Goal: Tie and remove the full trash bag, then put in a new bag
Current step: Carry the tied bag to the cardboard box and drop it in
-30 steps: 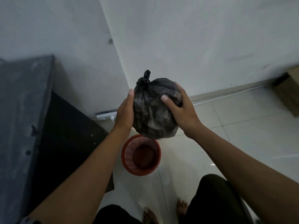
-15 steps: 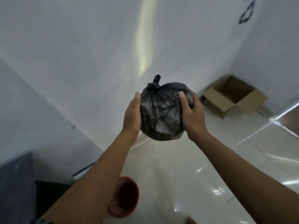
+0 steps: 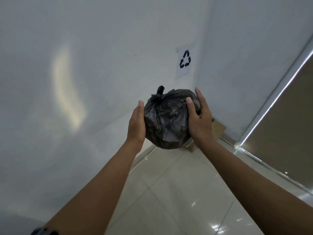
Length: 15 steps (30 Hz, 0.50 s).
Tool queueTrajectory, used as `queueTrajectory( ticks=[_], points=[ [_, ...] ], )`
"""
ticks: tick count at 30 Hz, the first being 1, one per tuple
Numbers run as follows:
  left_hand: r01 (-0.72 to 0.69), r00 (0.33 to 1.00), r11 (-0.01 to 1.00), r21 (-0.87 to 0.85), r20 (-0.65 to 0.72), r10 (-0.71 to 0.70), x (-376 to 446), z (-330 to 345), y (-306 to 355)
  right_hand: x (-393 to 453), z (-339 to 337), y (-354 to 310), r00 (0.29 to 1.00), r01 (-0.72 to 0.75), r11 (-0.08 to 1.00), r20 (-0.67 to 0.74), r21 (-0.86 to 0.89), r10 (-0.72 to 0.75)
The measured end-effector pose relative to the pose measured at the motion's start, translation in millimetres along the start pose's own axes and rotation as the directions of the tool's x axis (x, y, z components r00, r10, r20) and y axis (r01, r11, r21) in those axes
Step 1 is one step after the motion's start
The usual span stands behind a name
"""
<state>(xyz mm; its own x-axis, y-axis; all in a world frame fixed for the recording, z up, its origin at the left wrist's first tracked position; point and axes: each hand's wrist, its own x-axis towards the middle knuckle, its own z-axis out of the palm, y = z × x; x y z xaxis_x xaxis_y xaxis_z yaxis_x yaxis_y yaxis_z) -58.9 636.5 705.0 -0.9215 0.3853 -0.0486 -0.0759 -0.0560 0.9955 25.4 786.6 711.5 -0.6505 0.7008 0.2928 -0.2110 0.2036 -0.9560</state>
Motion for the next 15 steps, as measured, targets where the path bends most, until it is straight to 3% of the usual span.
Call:
queueTrajectory(
  ticks=[7, 15],
  points=[
    [0.008, 0.999, 0.992, 0.123, 0.04, -0.013, 82.7, 113.6, -14.6, 105.6, -74.1, 39.3, 0.997, 0.001, 1.0, -0.078, -0.007, -0.002],
    [0.048, 0.994, 0.993, 0.109, 0.095, -0.059, 188.2, 220.9, -38.5, 228.9, -137.1, 111.2, 0.994, -0.06, 0.988, -0.103, -0.142, 0.046]
  ],
)
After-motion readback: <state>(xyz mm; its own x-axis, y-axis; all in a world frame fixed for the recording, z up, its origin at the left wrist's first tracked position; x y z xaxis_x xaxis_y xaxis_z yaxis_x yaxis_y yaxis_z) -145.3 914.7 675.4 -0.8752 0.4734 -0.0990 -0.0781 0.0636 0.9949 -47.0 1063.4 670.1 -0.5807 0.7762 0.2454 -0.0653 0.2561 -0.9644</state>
